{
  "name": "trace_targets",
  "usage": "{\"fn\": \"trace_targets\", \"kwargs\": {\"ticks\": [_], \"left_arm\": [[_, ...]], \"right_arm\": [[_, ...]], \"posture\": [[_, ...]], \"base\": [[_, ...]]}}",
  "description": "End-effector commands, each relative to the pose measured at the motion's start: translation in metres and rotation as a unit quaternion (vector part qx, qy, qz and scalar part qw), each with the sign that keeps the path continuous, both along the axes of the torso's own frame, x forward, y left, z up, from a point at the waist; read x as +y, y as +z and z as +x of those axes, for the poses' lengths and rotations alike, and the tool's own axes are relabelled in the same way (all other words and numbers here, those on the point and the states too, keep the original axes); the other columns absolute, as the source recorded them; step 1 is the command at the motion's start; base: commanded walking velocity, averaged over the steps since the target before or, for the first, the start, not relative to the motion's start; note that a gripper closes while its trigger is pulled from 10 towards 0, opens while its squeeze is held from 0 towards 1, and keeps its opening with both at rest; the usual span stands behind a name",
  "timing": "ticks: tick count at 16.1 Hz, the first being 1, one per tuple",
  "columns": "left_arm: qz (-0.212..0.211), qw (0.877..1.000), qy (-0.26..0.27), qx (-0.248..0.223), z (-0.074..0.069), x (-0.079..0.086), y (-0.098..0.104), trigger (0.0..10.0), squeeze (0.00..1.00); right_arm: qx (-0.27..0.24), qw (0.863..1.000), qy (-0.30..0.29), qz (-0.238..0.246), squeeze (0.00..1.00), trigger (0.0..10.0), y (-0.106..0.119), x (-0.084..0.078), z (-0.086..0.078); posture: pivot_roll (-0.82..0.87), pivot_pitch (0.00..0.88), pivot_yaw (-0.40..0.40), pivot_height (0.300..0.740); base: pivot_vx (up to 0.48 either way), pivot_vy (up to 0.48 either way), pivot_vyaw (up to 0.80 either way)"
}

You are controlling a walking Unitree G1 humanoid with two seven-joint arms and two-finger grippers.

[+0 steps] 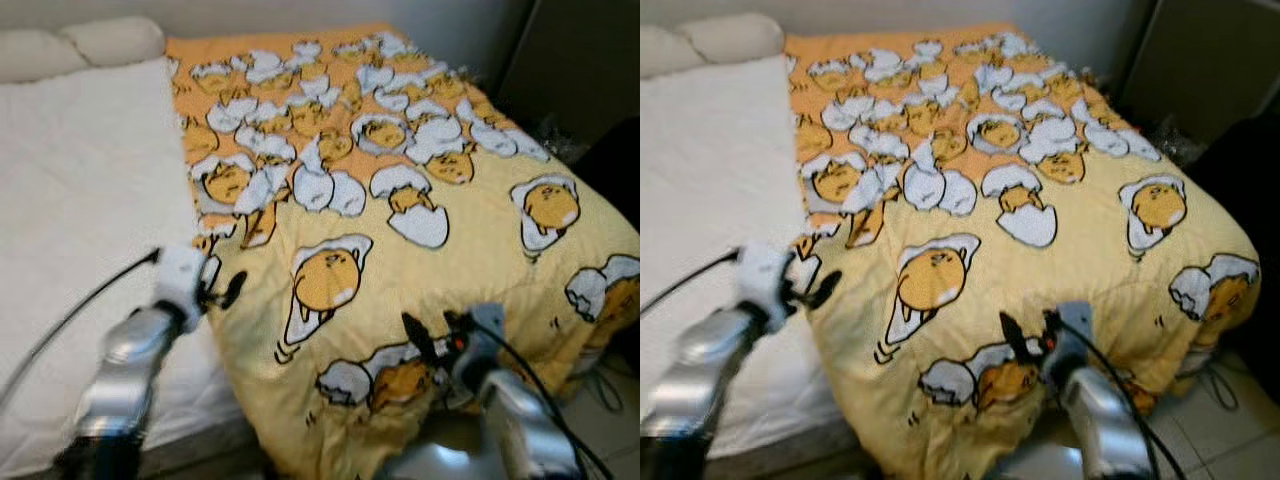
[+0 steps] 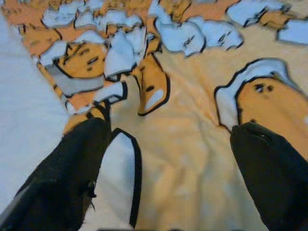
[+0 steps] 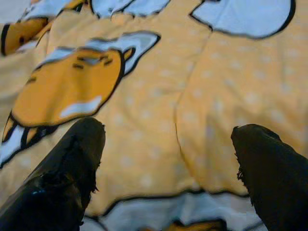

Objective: Clean up the room

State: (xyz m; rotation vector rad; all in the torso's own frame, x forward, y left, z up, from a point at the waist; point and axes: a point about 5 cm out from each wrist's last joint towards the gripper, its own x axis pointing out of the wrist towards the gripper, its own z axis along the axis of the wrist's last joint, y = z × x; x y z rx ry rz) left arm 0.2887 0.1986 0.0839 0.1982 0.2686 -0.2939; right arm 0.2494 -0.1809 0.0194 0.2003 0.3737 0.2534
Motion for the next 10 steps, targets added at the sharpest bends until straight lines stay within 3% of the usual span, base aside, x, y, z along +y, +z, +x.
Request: {"fn": "trace_targets", "kwargs": {"ticks": [1,2,4,5,8,10], "left_arm": [[0.006,1.000,-0.004,-0.006,0.004,-0.005,-0.001,10.0,0.00],[0.014,1.000,-0.019,-0.011,0.024,-0.018,-0.004,10.0,0.00],[0.022,0.999,-0.035,0.004,0.044,-0.037,-0.008,10.0,0.00],[0.057,0.997,-0.055,0.024,0.053,-0.052,-0.013,10.0,0.00],[0.149,0.986,-0.041,0.061,0.054,-0.052,-0.032,10.0,0.00],[0.217,0.970,0.003,0.108,0.036,-0.032,-0.060,10.0,0.00]], "right_arm": [[-0.006,1.000,-0.005,-0.011,0.00,10.0,0.002,0.000,0.002],[-0.022,1.000,-0.005,-0.004,0.00,10.0,0.012,0.006,0.009],[-0.035,0.999,0.014,-0.012,0.00,10.0,0.019,0.011,0.013],[-0.049,0.998,0.038,-0.016,0.00,10.0,0.030,0.015,0.013],[-0.062,0.994,0.089,-0.021,0.00,10.0,0.050,0.022,0.002],[-0.062,0.989,0.135,-0.012,0.00,10.0,0.070,0.030,-0.024]], "posture": [[0.03,0.000,0.012,0.740],[0.02,0.000,-0.003,0.740],[-0.01,0.000,0.000,0.740],[-0.05,0.000,0.013,0.740],[-0.13,0.000,0.022,0.740],[-0.19,0.009,0.017,0.740]], "base": [[0.000,0.000,0.00],[0.000,0.000,0.00],[0.000,0.000,0.00],[0.000,0.000,0.00],[0.000,0.000,0.00],[0.000,0.000,0.00]]}}
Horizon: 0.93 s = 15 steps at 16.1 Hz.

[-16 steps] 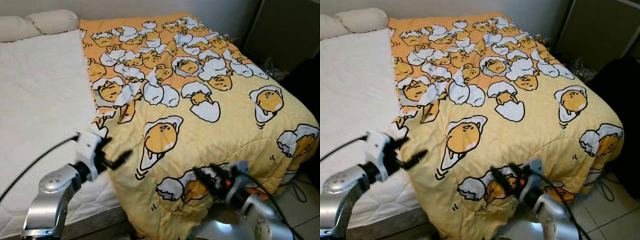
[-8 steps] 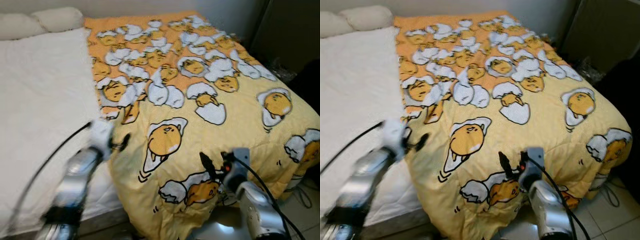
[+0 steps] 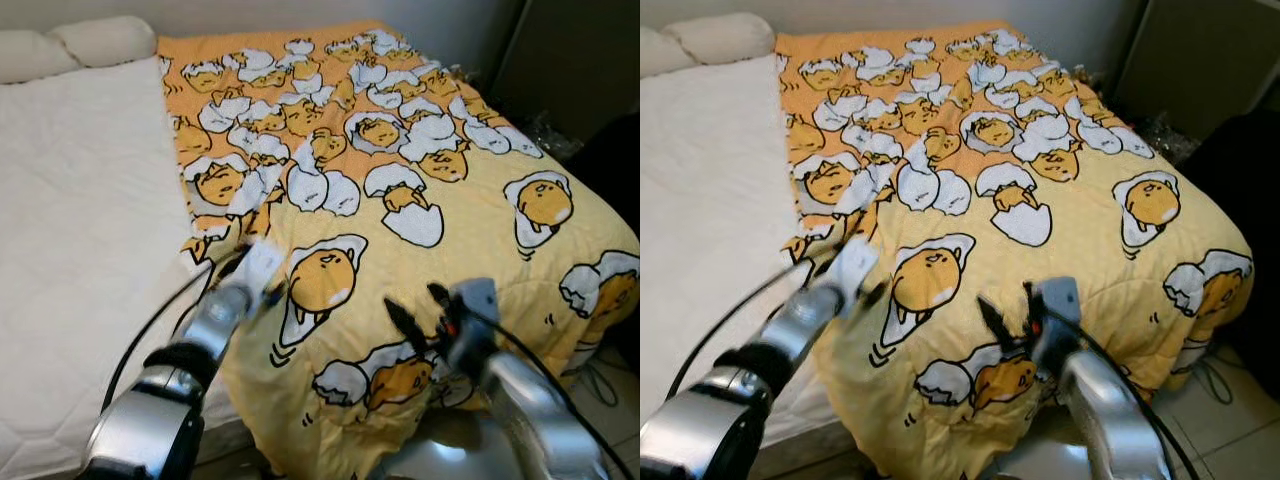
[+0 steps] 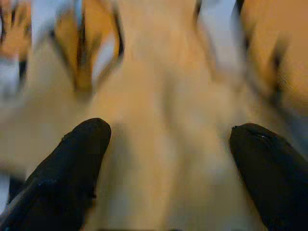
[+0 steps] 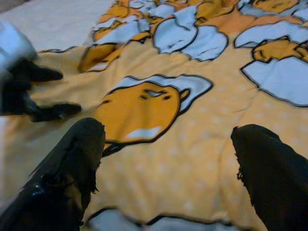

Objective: Clean up the room

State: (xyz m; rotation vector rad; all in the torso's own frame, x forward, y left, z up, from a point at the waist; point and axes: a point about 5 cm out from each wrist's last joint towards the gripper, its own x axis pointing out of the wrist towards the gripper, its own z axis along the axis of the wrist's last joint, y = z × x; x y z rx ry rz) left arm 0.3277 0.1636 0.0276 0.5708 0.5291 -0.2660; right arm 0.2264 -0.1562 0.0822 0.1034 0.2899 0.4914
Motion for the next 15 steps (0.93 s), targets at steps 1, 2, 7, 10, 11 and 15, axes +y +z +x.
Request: {"fn": "trace_targets", "kwargs": {"ticks": [1,2,7,10,11,15], "left_arm": [[0.023,1.000,0.011,0.009,-0.005,0.006,-0.007,10.0,0.00],[0.028,0.999,0.022,0.021,-0.012,0.011,-0.014,10.0,0.00],[-0.111,0.982,-0.037,0.148,-0.058,-0.023,-0.058,10.0,0.00],[-0.122,0.967,-0.075,0.210,-0.079,-0.026,-0.073,10.0,0.00],[-0.115,0.963,-0.089,0.227,-0.085,-0.024,-0.076,10.0,0.00],[-0.102,0.941,-0.161,0.281,-0.102,-0.010,-0.083,10.0,0.00]], "right_arm": [[-0.003,1.000,0.021,0.008,0.00,10.0,0.010,0.006,-0.004],[-0.001,0.999,0.033,0.011,0.00,10.0,0.015,0.009,-0.010],[0.050,0.993,0.103,0.001,0.00,10.0,0.017,0.018,-0.028],[0.065,0.987,0.145,-0.005,0.00,10.0,0.020,0.020,-0.030],[0.071,0.985,0.156,-0.006,0.00,10.0,0.020,0.019,-0.031],[0.077,0.981,0.178,-0.019,0.00,10.0,0.023,0.007,-0.034]], "posture": [[-0.20,0.016,0.015,0.740],[-0.21,0.034,0.011,0.740],[-0.20,0.041,-0.006,0.740],[-0.19,0.031,-0.001,0.740],[-0.18,0.024,0.001,0.740],[-0.16,0.005,0.012,0.740]], "base": [[0.000,0.000,0.00],[0.000,0.000,0.00],[0.000,0.000,0.00],[0.000,0.000,0.00],[0.000,0.000,0.00],[0.000,0.000,0.00]]}}
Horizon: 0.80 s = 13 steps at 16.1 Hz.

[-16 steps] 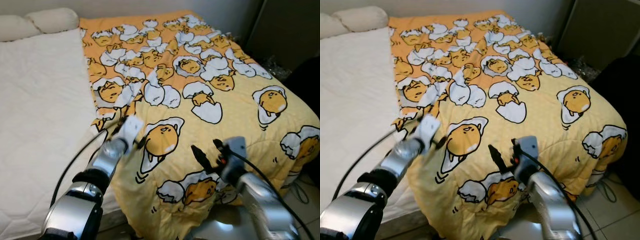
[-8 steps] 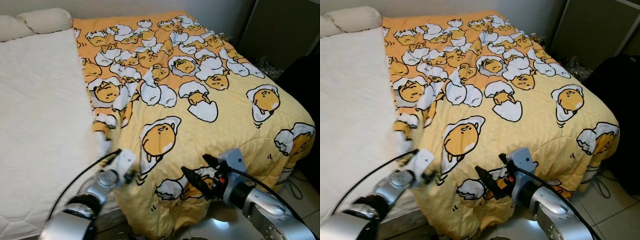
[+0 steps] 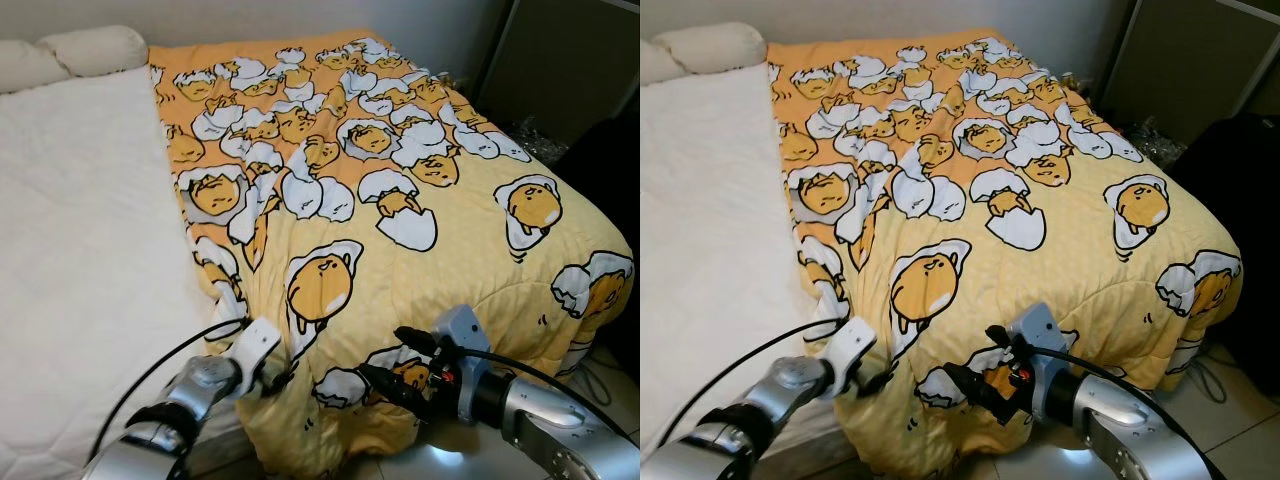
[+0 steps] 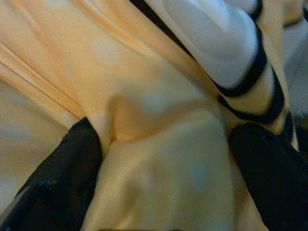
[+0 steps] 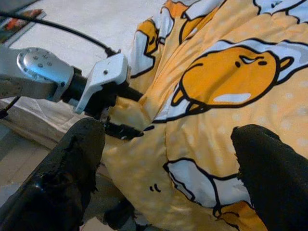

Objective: Clean up the room

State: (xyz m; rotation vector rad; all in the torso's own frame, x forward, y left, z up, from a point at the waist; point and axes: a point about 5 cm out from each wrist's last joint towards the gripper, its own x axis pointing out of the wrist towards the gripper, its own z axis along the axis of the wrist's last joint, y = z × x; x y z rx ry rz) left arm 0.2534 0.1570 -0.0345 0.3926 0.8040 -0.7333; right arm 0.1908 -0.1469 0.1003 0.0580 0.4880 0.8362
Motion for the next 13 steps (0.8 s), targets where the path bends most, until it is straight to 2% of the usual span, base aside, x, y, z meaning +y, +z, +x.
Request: {"fn": "trace_targets", "kwargs": {"ticks": [1,2,3,4,5,7,8,9,11,13], "left_arm": [[-0.032,0.998,-0.041,0.034,-0.021,0.002,-0.006,10.0,0.00],[-0.060,0.997,-0.053,0.006,-0.017,0.005,0.008,10.0,0.00],[-0.091,0.994,-0.035,-0.046,-0.011,0.014,0.037,10.0,0.00],[-0.113,0.990,-0.026,-0.077,-0.010,0.021,0.063,10.0,0.00],[-0.123,0.988,-0.022,-0.093,-0.011,0.026,0.080,10.0,0.00],[-0.128,0.983,-0.002,-0.129,-0.010,0.037,0.104,10.0,0.00],[-0.141,0.972,0.050,-0.179,-0.003,0.046,0.120,10.0,0.00],[-0.155,0.956,0.112,-0.223,0.003,0.052,0.132,10.0,0.00],[-0.162,0.924,0.199,-0.285,0.008,0.050,0.147,10.0,0.00],[-0.169,0.915,0.209,-0.300,0.006,0.039,0.151,10.0,0.00]], "right_arm": [[-0.022,1.000,-0.015,0.005,0.00,10.0,0.011,-0.007,0.004],[-0.029,0.999,-0.022,0.008,0.00,10.0,0.014,-0.009,0.006],[-0.036,0.999,-0.028,0.019,0.00,10.0,0.018,-0.011,0.008],[-0.043,0.998,-0.033,0.027,0.00,10.0,0.022,-0.012,0.010],[-0.048,0.998,-0.036,0.032,0.00,10.0,0.025,-0.014,0.011],[-0.059,0.996,-0.050,0.038,0.00,10.0,0.025,-0.016,0.016],[-0.065,0.995,-0.071,0.034,0.00,10.0,0.022,-0.016,0.020],[-0.072,0.992,-0.100,0.026,0.00,10.0,0.018,-0.016,0.026],[-0.088,0.974,-0.209,0.009,0.00,10.0,0.005,-0.019,0.041],[-0.093,0.962,-0.255,0.020,0.00,10.0,-0.003,-0.016,0.044]], "posture": [[-0.14,0.000,0.027,0.740],[-0.13,0.000,0.031,0.740],[-0.10,0.000,0.036,0.740],[-0.09,0.000,0.038,0.740],[-0.07,0.000,0.041,0.740],[-0.04,0.000,0.045,0.740],[-0.02,0.000,0.050,0.740],[-0.02,0.000,0.056,0.740],[0.00,0.000,0.056,0.740],[0.01,0.000,0.057,0.740]], "base": [[0.000,0.000,0.00],[0.000,0.000,0.00],[0.000,0.000,0.00],[0.000,0.000,0.00],[0.000,0.000,0.00],[0.000,0.000,0.00],[0.000,0.000,0.00],[0.000,0.000,0.00],[0.000,0.000,0.00],[0.000,0.000,0.00]]}}
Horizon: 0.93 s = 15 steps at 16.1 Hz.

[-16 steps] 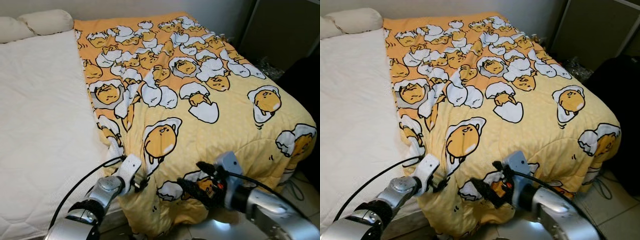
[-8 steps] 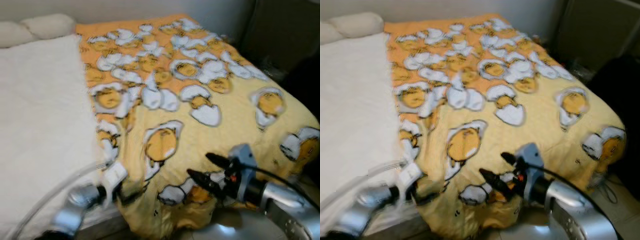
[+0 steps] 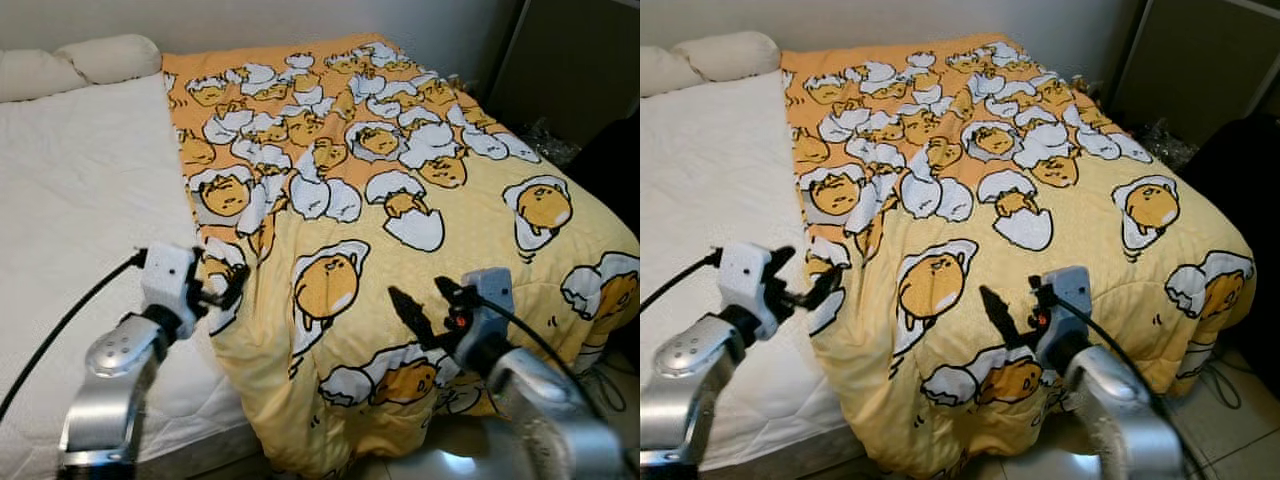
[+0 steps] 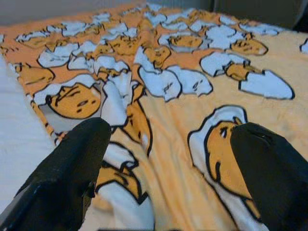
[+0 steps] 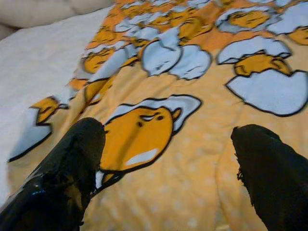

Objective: Clean up the room

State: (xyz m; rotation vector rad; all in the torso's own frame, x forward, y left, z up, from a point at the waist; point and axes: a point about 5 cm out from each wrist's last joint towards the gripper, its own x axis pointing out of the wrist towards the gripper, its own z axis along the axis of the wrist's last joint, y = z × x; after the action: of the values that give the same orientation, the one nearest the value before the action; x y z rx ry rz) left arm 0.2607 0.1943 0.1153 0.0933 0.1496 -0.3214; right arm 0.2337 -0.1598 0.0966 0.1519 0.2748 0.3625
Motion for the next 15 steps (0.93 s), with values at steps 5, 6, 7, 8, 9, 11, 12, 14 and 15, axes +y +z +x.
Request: {"fn": "trace_targets", "kwargs": {"ticks": [5,6,7,8,9,11,12,14,15], "left_arm": [[0.029,0.999,0.026,0.009,0.001,-0.008,-0.007,10.0,0.00],[0.034,0.999,0.029,0.009,0.002,-0.007,-0.006,10.0,0.00],[0.038,0.999,0.031,0.008,0.003,-0.005,-0.007,10.0,0.00],[0.043,0.999,0.033,0.008,0.003,-0.003,-0.007,10.0,0.00],[0.045,0.998,0.034,0.009,0.004,-0.003,-0.007,10.0,0.00],[0.059,0.998,0.019,0.005,0.005,-0.008,-0.009,10.0,0.00],[0.070,0.998,0.008,-0.001,0.006,-0.012,-0.008,10.0,0.00],[0.074,0.997,0.001,0.003,0.006,-0.015,-0.010,10.0,0.00],[0.071,0.997,0.005,0.008,0.006,-0.016,-0.013,10.0,0.00]], "right_arm": [[0.012,0.999,-0.046,0.013,0.00,10.0,-0.024,0.009,0.001],[0.010,0.999,-0.048,0.015,0.00,10.0,-0.025,0.009,0.002],[0.009,0.999,-0.048,0.015,0.00,10.0,-0.025,0.009,0.003],[0.008,0.999,-0.048,0.012,0.00,10.0,-0.026,0.007,0.004],[0.009,0.999,-0.050,0.008,0.00,10.0,-0.028,0.004,0.005],[0.013,0.998,-0.057,0.001,0.00,10.0,-0.033,-0.001,0.006],[0.013,0.998,-0.059,0.002,0.00,10.0,-0.034,-0.002,0.006],[0.015,0.998,-0.058,-0.003,0.00,10.0,-0.037,-0.005,0.005],[0.018,0.998,-0.057,-0.002,0.00,10.0,-0.039,-0.006,0.006]], "posture": [[0.04,0.000,0.017,0.740],[0.04,0.000,0.015,0.740],[0.05,0.000,0.010,0.740],[0.05,0.000,0.008,0.740],[0.04,0.000,0.008,0.740],[0.03,0.000,0.012,0.740],[0.03,0.000,0.012,0.740],[0.03,0.000,0.012,0.740],[0.03,0.000,0.009,0.740]], "base": [[0.000,0.442,-0.26],[0.000,0.480,-0.58],[0.000,0.480,0.00],[0.000,0.480,0.00],[0.000,0.480,0.00],[0.000,0.096,0.00],[0.000,-0.480,0.00],[0.000,-0.480,0.00],[0.000,-0.480,0.00]]}}
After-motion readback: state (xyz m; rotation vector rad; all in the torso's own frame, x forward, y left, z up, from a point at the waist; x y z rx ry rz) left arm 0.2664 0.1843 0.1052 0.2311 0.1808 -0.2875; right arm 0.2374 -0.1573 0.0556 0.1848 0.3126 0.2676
